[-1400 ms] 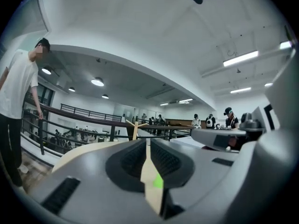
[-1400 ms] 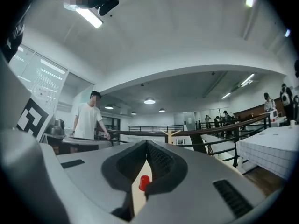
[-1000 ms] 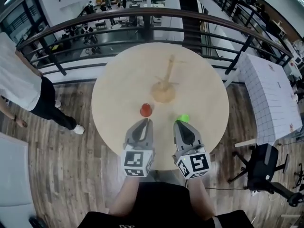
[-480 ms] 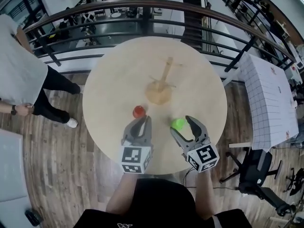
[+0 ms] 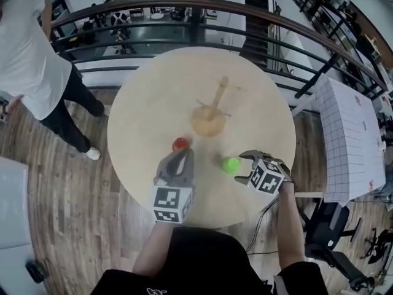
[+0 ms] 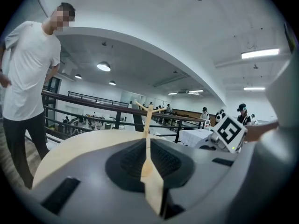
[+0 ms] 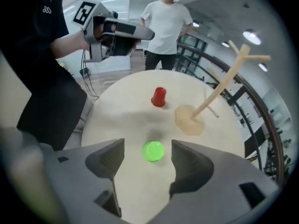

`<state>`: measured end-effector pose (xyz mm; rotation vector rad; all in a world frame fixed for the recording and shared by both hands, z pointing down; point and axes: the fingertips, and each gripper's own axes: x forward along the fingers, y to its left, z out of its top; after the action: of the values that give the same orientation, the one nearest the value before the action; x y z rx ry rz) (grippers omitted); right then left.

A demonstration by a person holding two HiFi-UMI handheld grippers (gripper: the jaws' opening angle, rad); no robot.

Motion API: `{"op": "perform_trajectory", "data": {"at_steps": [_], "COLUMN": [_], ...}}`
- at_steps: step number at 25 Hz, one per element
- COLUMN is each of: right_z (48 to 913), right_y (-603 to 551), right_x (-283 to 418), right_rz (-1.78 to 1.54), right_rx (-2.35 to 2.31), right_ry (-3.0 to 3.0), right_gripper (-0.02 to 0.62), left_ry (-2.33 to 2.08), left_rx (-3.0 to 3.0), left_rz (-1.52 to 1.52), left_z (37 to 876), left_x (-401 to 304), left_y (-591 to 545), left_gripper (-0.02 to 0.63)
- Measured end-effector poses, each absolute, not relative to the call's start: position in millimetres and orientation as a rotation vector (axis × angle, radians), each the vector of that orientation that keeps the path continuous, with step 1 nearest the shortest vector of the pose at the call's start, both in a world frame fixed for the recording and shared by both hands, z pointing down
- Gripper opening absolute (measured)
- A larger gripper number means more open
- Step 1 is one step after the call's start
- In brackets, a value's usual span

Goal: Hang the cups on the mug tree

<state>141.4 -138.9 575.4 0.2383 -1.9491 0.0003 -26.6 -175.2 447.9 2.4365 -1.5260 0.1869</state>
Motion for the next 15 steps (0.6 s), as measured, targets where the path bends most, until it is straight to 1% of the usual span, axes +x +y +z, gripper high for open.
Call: {"op": "perform_trajectory", "data": {"at_steps": [4, 7, 15], "right_z": [617.1, 639.4, 653.6], "right_y": [-144.1, -146.5, -161.6], "right_x": [139.2, 141.5, 140.7], "right_rz": [0.132, 0.163, 0.141], "right_rx": [0.106, 0.072, 0.068], "right_ry": [-1.908, -1.860, -1.822], "right_gripper": [0.313, 0.313, 0.311], "left_ry": [-1.583, -1.626, -1.668], "left_rx": [2.387, 2.341, 2.271], "left_rz": [0.182, 0.175, 0.162], "left_z": [451.6, 457.4, 463.0], "left_x": [-46.8, -61.2, -82.4], "left_y": [-177.2, -173.3, -162.9], "left_gripper": [0.034, 0.034, 0.034]}}
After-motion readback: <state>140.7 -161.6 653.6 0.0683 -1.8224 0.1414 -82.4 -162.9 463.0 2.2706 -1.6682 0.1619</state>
